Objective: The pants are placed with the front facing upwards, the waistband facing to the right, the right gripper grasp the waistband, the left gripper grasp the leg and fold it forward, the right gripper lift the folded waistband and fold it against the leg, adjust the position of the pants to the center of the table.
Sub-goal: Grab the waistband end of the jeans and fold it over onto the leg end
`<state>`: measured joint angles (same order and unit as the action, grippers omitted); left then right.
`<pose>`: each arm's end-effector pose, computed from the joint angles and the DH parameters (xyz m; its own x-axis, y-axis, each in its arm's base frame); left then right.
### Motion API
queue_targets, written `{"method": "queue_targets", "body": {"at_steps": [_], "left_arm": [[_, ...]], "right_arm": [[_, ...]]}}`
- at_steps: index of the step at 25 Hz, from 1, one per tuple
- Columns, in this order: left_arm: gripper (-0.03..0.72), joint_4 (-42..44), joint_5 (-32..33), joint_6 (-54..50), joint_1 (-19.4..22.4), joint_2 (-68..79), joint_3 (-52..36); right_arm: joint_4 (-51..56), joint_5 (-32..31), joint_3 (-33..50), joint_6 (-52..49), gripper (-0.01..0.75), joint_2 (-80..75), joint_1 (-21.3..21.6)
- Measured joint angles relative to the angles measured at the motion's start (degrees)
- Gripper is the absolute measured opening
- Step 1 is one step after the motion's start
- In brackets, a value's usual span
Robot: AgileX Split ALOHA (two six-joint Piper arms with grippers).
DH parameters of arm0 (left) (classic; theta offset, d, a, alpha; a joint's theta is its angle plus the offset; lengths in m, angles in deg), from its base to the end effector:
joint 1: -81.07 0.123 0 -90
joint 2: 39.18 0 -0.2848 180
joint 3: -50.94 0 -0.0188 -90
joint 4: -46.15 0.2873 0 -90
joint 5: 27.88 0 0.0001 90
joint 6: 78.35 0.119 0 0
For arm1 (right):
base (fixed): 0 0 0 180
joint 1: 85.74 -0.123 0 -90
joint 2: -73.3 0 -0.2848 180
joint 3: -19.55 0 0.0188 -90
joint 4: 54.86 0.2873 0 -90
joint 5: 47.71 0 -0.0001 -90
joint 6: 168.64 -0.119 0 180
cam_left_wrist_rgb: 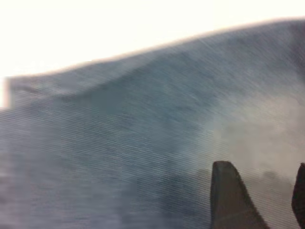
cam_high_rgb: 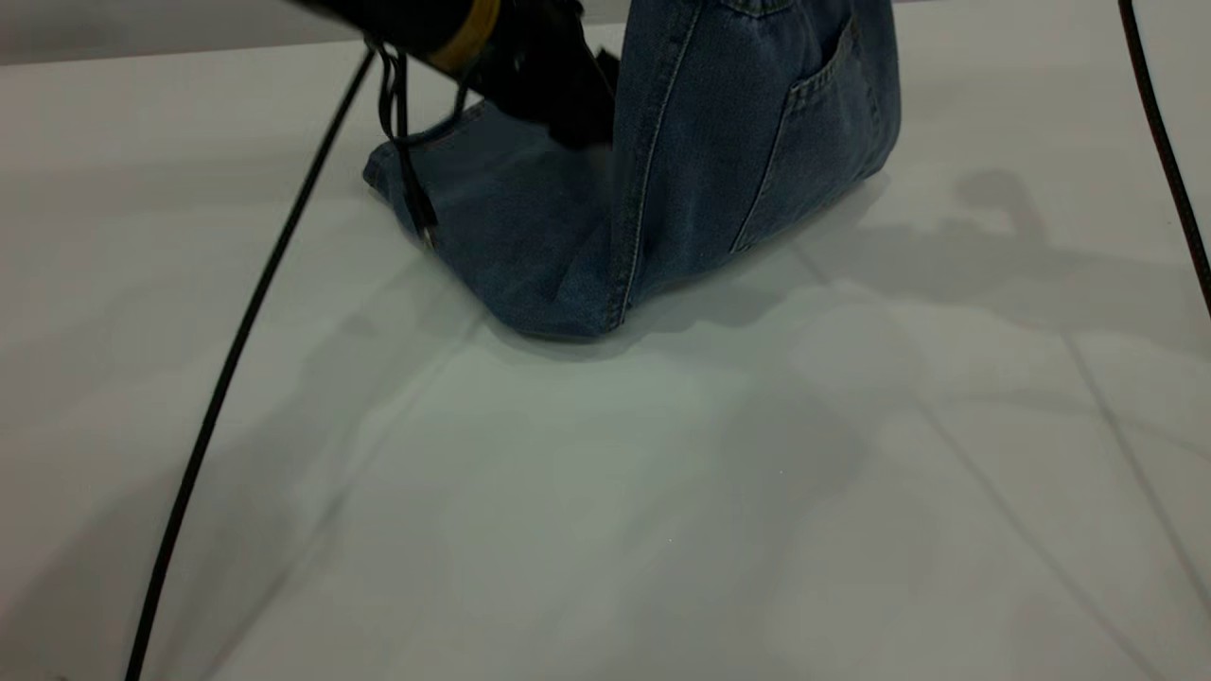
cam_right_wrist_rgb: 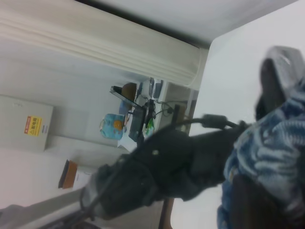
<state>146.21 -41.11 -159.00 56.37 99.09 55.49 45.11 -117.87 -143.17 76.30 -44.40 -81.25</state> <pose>0.4555 -0.2389 0.0441 -0.4312 0.5594 -0.7079 0.7374 0.6706 0.0808 0.3985 0.0793 0.1706 -0.8688 0.3676 -0.3319 -0.2514 0.2499 0.9351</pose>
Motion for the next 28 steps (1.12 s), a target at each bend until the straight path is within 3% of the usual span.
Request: {"method": "queue_targets", "body": {"at_steps": [7, 13, 22, 28], "left_arm": [[0.318, -0.2, 9.8, -1.3, 3.7, -5.2, 0.1], [0.318, -0.2, 11.8, -1.8, 6.4, -11.5, 0.1], [0.318, -0.2, 14.5, -1.9, 6.3, -21.0, 0.1], [0.318, -0.2, 16.7, -1.9, 6.3, -24.5, 0.1]], "right_arm": [[0.0, 0.3, 0.0, 2.3, 0.047, 0.0, -4.3], [0.1, 7.8, -1.4, 4.3, 0.047, -0.6, -9.1], [0.1, 17.9, -9.7, 4.8, 0.047, -6.0, -15.6], [0.1, 20.0, -16.6, 4.1, 0.047, -11.3, -19.2]]}}
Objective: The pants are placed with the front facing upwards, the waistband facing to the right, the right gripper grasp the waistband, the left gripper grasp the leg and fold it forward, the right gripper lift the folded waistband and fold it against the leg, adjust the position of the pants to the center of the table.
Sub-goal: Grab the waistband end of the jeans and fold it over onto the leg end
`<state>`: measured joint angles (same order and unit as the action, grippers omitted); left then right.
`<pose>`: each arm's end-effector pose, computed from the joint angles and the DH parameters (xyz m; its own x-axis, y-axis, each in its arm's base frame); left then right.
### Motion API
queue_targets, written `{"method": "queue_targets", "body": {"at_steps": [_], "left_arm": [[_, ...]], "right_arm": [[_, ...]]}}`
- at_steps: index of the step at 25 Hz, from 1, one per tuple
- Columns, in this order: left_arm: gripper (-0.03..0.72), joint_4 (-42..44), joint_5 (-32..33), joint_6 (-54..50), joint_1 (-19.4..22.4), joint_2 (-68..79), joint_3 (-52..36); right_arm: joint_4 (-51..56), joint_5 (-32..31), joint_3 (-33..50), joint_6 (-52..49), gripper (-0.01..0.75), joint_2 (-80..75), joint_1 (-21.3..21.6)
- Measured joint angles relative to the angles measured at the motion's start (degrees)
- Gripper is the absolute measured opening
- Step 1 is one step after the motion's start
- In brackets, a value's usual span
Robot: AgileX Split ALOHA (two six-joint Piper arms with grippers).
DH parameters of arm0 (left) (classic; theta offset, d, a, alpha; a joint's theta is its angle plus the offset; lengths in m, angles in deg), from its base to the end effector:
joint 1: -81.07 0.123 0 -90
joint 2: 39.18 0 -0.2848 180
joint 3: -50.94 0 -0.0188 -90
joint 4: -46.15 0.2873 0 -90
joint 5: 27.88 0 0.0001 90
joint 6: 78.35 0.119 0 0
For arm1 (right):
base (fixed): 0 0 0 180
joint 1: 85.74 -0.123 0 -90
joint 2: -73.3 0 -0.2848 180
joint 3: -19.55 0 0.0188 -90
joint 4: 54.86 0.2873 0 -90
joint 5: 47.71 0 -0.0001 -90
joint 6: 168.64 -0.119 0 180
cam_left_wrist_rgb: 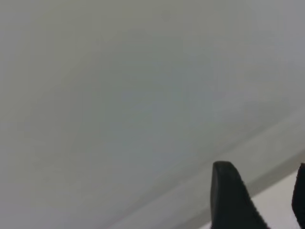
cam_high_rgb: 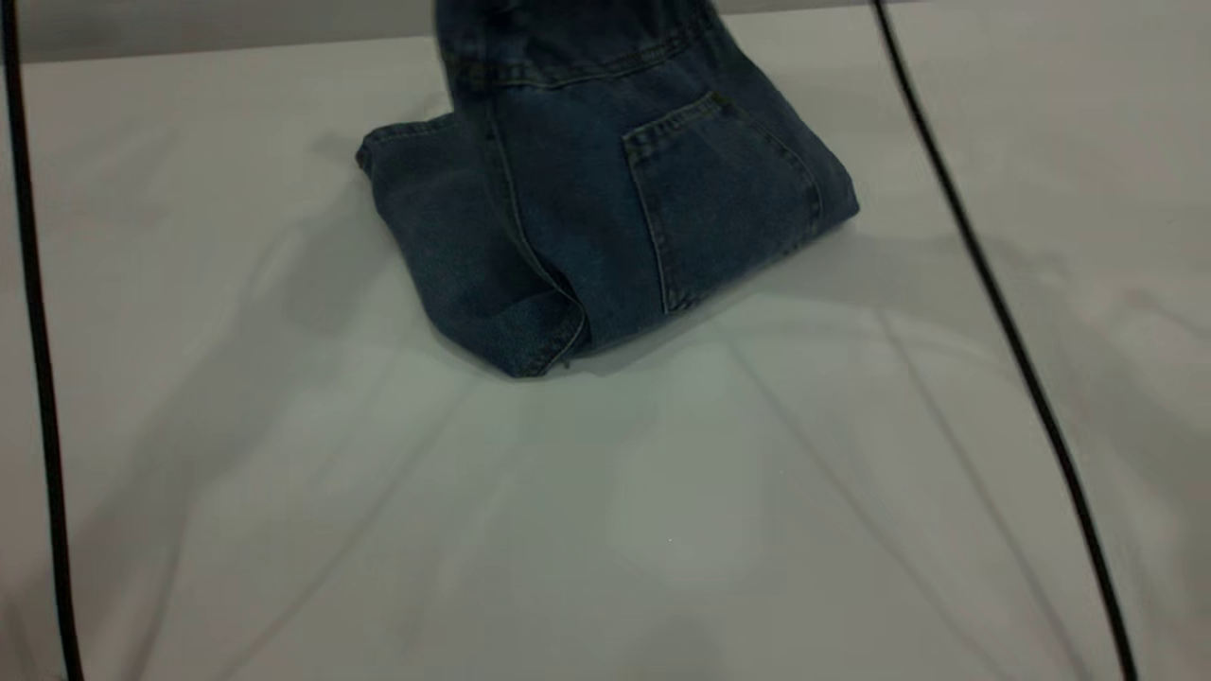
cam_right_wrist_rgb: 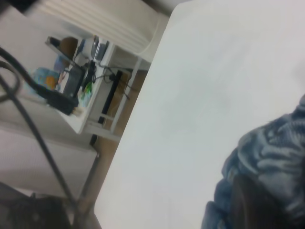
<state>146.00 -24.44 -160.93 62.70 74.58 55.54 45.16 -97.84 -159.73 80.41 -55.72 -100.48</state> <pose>0.4814 -0.1524 0.2693 -0.2109 0.3826 -0.8995 0.3394 0.8916 0.2997 0.4423 0.2094 0.1386 -0.8468 0.1786 -0.5011 -0.3851 0.4440 0.8091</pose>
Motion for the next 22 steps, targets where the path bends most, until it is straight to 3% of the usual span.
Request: {"method": "queue_targets", "body": {"at_steps": [13, 22], "left_arm": [[0.318, 0.1, -3.4, -1.1, 0.0, -1.4, -0.1], [0.318, 0.1, -7.1, -3.7, 0.0, -1.4, -0.1]], "right_arm": [[-0.1, 5.0, -16.9, -2.6, 0.047, -14.4, -2.4], [0.0, 8.1, -21.9, -2.4, 0.047, -18.5, -2.4]]}}
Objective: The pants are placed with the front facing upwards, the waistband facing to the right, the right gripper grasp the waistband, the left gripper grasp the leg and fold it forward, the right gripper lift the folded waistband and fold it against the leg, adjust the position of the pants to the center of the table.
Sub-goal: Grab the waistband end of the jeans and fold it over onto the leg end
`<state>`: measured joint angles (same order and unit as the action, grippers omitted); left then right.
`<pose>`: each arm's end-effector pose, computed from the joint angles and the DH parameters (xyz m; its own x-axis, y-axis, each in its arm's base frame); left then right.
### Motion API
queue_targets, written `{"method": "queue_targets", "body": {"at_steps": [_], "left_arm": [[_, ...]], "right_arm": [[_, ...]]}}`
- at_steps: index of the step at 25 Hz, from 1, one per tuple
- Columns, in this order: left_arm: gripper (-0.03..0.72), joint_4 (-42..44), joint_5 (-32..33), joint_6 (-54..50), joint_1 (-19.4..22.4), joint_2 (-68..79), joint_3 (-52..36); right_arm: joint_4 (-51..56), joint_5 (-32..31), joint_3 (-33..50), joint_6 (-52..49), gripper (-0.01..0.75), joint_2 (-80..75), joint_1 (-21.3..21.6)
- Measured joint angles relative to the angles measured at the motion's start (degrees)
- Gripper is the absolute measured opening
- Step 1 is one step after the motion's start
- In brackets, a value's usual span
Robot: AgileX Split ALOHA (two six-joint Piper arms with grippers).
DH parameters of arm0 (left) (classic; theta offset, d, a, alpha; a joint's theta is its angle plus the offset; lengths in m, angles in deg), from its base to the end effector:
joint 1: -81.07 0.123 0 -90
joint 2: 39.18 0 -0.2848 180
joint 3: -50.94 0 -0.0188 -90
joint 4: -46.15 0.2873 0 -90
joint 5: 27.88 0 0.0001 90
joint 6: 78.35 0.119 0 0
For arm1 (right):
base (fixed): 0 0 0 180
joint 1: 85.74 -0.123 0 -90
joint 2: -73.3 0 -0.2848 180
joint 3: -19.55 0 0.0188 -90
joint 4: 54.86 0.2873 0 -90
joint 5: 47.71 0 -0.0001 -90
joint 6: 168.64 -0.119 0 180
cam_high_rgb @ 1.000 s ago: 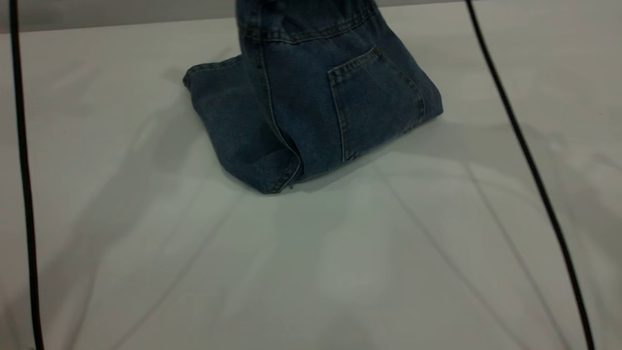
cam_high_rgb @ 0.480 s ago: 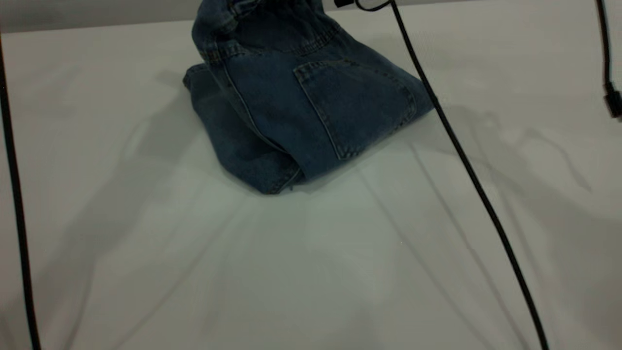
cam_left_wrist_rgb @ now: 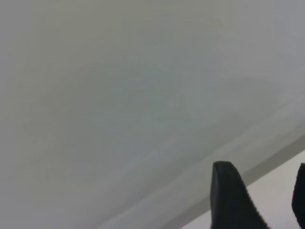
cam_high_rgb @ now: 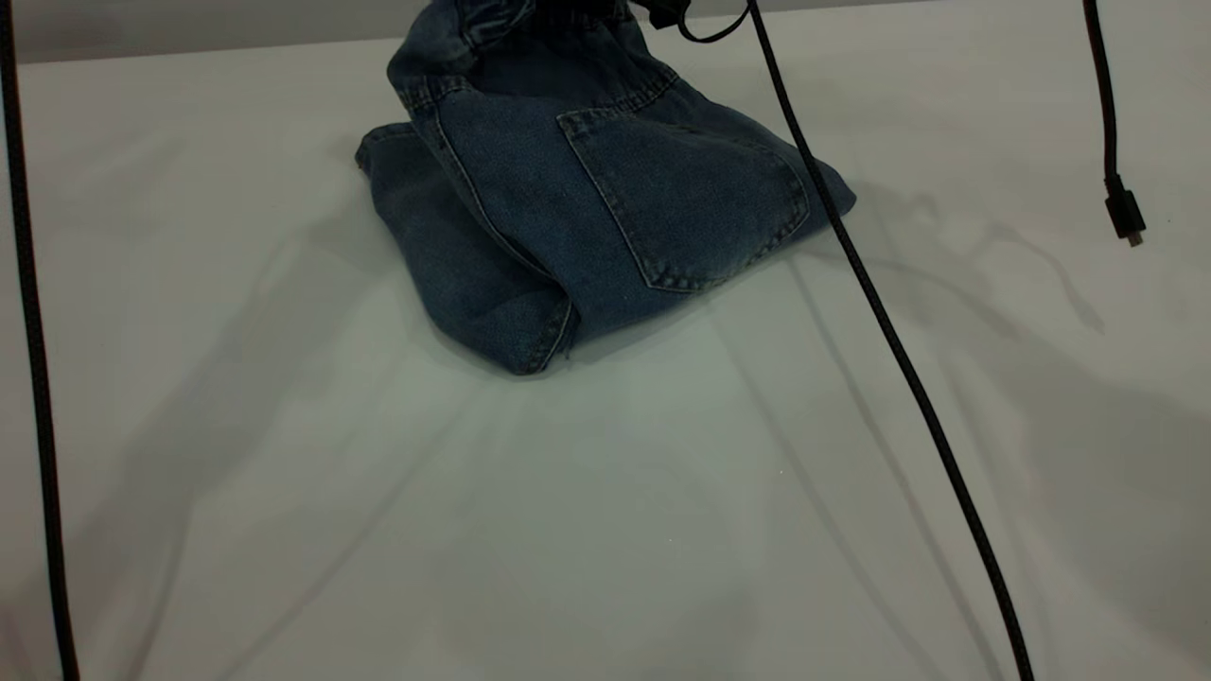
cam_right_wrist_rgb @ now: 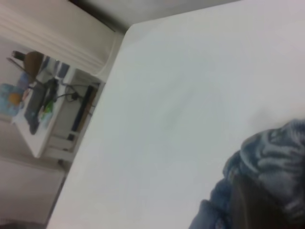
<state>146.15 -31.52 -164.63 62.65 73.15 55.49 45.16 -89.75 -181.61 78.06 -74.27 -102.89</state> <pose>0.4723 -0.1650 0.2791 -0.2028 0.3174 -0.9263 0.4322 0.8779 0.2062 0.5139 0.2408 0.0791 -0.8201 0.2169 -0.5295 -0.3625 0.5191 0.7741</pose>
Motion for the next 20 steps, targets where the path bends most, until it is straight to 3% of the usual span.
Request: {"method": "queue_targets", "body": {"at_steps": [9, 20], "left_arm": [[0.318, 0.0, -0.1, -0.1, 0.0, 0.0, 0.0], [0.318, 0.0, -0.9, -0.1, 0.0, 0.0, -0.1]], "right_arm": [[0.1, -3.8, -1.1, 0.0, 0.048, -0.2, -2.5], [0.0, 0.4, -1.0, 1.3, 0.085, -0.2, -5.2]]}}
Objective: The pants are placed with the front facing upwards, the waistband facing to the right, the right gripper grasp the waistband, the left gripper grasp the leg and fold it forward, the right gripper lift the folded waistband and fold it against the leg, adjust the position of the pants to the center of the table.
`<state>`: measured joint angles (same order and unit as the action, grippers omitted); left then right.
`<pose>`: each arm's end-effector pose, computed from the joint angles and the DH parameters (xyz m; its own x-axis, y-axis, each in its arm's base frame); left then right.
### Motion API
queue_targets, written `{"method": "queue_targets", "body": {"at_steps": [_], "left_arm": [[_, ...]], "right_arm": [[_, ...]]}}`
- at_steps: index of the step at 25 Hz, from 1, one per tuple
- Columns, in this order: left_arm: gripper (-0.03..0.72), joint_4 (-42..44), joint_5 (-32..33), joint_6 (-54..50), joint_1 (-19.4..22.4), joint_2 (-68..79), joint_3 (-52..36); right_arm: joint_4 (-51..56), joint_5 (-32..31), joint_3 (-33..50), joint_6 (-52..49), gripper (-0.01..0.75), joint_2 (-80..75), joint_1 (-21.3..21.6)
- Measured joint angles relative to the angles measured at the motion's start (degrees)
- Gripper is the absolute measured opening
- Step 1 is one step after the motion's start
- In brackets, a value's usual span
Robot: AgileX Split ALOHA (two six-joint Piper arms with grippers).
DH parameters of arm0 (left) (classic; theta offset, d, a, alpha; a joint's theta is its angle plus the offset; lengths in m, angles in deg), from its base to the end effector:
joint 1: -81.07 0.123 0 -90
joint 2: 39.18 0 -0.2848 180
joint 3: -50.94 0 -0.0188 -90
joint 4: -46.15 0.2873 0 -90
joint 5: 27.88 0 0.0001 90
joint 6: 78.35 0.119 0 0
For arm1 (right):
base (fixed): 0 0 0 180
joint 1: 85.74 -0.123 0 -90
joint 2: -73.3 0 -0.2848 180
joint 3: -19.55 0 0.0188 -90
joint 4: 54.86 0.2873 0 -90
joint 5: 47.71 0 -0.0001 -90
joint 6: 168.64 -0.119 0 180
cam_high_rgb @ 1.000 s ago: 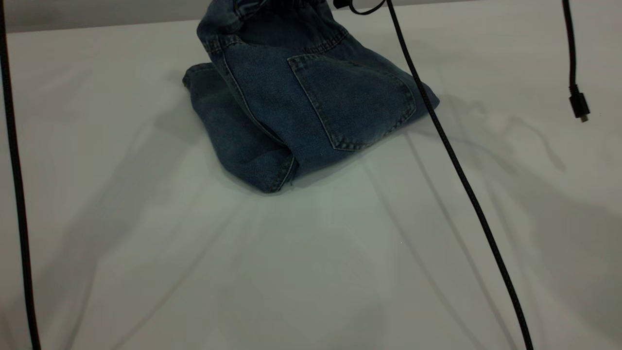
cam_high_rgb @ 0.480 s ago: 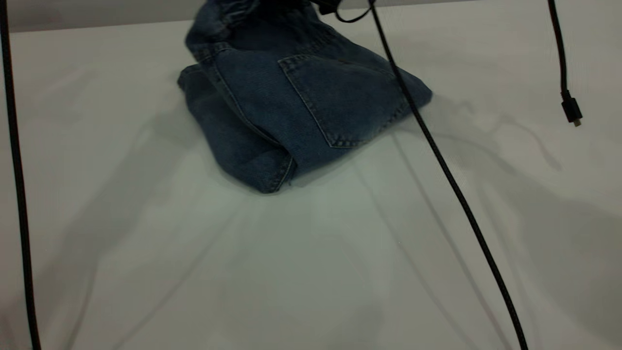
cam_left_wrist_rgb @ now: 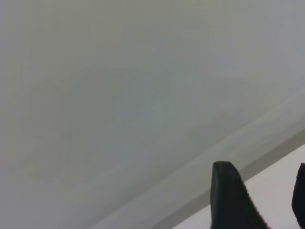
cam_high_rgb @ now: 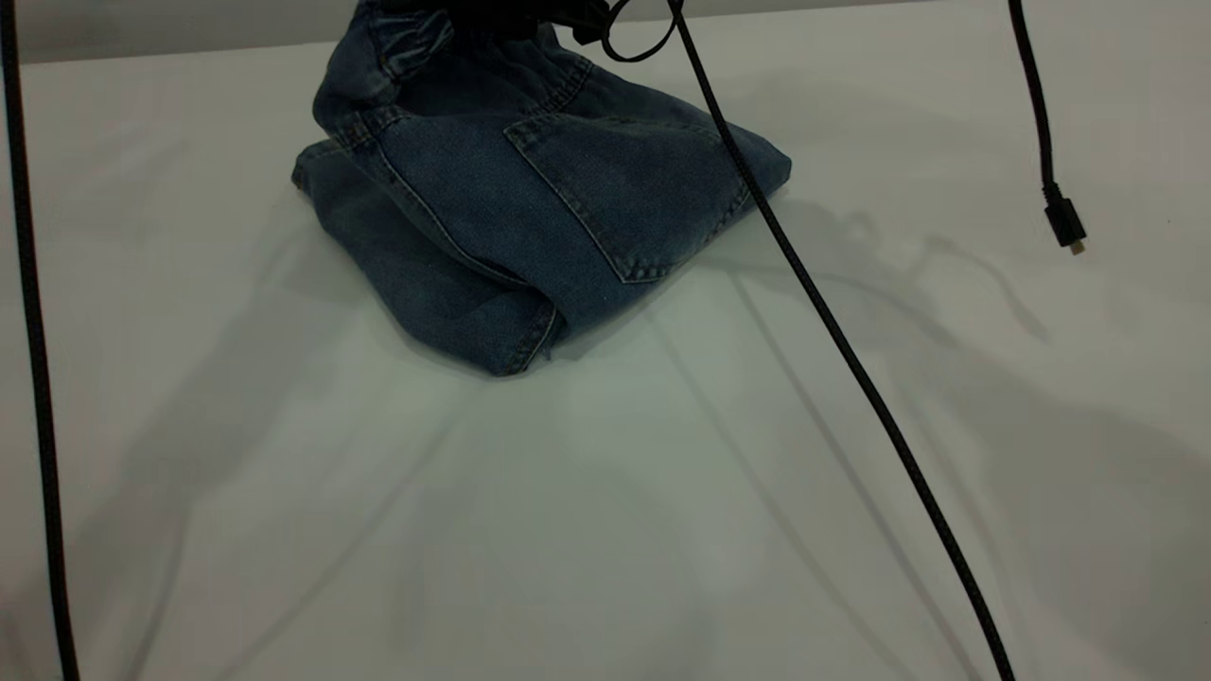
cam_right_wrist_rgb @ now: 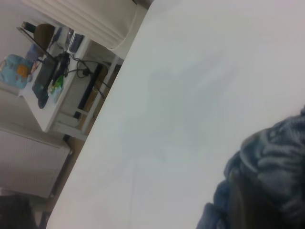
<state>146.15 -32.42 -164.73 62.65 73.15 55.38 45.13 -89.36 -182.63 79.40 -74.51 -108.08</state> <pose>0.4713 -0.1666 0.2781 -0.2044 0.3161 -0.9265 0.4459 0.8726 0.1993 0.4936 0.2871 0.0820 -0.8186 0.1351 -0.5582 -0.4349 0.4890 0.7561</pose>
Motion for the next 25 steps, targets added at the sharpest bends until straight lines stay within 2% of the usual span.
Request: {"method": "queue_targets", "body": {"at_steps": [4, 9, 12, 14, 17, 25], "left_arm": [[0.318, 0.0, -0.1, 0.0, 0.0, 0.0, -0.8], [0.318, 0.0, -0.1, 0.0, 0.0, 0.0, -2.3], [0.318, 0.0, -0.1, 0.2, 0.0, 0.0, -2.7], [0.318, 0.0, 0.1, 0.4, 0.0, 0.0, -2.7], [0.318, 0.0, 1.0, 0.6, 0.0, -0.3, -2.7], [0.318, 0.0, 3.1, 3.2, 0.0, -2.8, -2.7]], "right_arm": [[0.0, -0.7, 0.0, 0.2, 0.219, 0.0, 0.0], [0.0, -1.6, 0.0, 2.6, 0.506, 0.1, 0.0], [0.0, -4.2, 0.0, 2.6, 0.603, 0.1, 0.1], [0.0, -6.6, 0.0, 2.6, 0.614, 0.1, 0.2], [-2.9, -7.8, 0.0, -0.6, 0.59, 0.2, 0.1], [-23.7, 0.4, -1.2, -17.1, 0.562, 0.1, 0.0]]}}
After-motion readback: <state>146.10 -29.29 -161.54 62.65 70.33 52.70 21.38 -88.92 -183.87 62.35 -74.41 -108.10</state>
